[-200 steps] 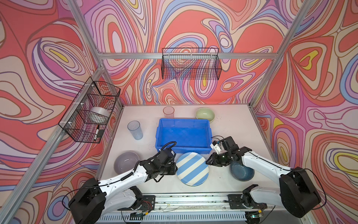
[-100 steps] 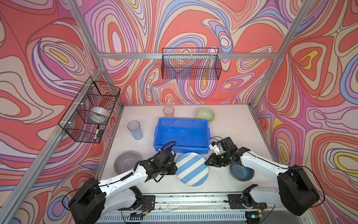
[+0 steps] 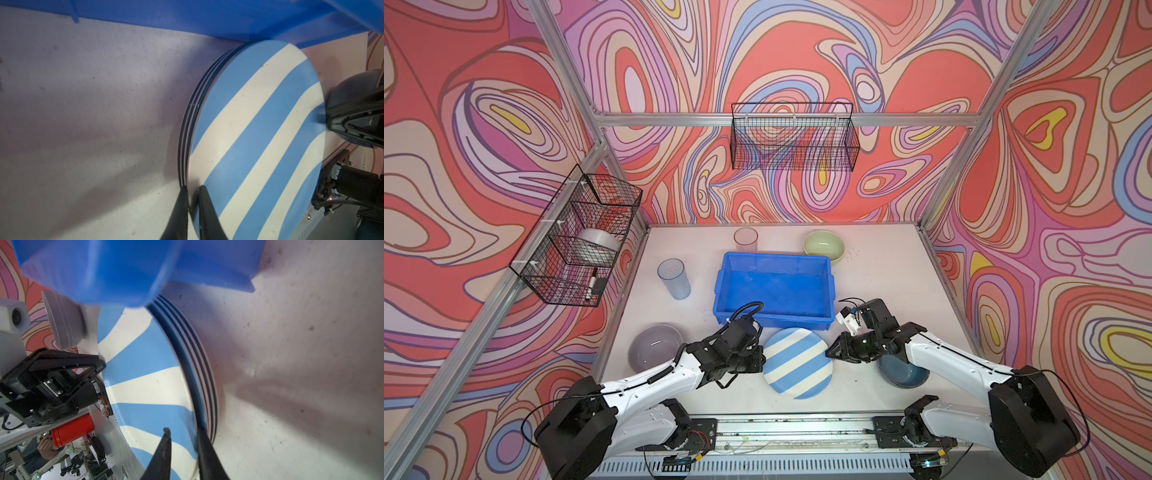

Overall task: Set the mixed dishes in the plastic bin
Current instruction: 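Grip the top striped plate's rim with the right gripper while left steadies stack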

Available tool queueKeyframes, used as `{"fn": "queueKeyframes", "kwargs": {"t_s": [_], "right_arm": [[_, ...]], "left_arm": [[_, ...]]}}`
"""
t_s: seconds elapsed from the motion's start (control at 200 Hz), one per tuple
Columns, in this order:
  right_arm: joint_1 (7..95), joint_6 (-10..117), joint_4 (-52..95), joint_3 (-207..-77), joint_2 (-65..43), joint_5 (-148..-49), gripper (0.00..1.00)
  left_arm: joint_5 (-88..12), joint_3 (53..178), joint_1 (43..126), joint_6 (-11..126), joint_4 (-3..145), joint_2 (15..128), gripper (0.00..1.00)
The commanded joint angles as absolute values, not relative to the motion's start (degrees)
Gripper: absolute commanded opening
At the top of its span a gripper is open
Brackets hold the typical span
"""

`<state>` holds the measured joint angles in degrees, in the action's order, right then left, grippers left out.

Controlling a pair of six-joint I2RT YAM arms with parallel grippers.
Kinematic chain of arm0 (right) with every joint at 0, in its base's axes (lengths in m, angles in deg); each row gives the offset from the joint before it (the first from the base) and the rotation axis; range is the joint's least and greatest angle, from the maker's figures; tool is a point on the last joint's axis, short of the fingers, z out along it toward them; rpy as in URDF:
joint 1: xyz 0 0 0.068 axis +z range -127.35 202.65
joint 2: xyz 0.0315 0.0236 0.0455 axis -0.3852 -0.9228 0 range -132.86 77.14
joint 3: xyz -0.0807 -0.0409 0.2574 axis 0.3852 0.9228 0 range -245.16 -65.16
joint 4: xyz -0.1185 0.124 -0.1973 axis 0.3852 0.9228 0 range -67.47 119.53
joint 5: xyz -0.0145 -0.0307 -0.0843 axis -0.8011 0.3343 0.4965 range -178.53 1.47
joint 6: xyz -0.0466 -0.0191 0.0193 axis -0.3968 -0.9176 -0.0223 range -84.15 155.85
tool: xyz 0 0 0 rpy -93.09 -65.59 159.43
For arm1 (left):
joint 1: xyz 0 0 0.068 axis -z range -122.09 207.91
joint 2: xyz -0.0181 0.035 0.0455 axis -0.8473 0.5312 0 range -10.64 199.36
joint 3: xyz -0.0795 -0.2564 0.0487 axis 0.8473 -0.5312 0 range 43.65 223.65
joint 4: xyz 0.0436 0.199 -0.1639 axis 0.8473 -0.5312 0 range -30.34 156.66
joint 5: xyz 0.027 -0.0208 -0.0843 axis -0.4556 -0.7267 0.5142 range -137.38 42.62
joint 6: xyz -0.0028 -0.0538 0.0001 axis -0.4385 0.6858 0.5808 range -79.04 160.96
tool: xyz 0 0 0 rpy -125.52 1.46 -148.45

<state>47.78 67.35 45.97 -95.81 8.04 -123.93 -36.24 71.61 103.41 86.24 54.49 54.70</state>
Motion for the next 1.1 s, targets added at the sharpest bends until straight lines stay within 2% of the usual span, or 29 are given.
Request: {"fn": "queueKeyframes", "kwargs": {"t_s": [0.0,0.351,0.842,1.002,1.097], "right_arm": [[48.4,69.3,41.5,-94.7,10.3,-128.6,0.24],[48.4,72.7,35.2,-93.3,13.2,-131.6,0.24],[48.6,73.8,33.6,-93.5,14.4,-130.8,0.23],[48.6,73.9,33.6,-93.8,14.0,-130.4,0.19],[48.7,73.7,35.0,-94.8,14.1,-129.8,0.14]], "left_arm": [[-34.8,71.0,104.3,85.6,54.2,56.8,0.11],[-34.5,72.0,104.7,85.6,53.9,56.1,0.11],[-33.5,72.4,105.0,85.8,56.0,56.0,0.11],[-33.9,72.6,105.0,85.8,55.6,55.1,0.12],[-34.5,72.6,105.0,85.9,53.3,53.8,0.17]]}}
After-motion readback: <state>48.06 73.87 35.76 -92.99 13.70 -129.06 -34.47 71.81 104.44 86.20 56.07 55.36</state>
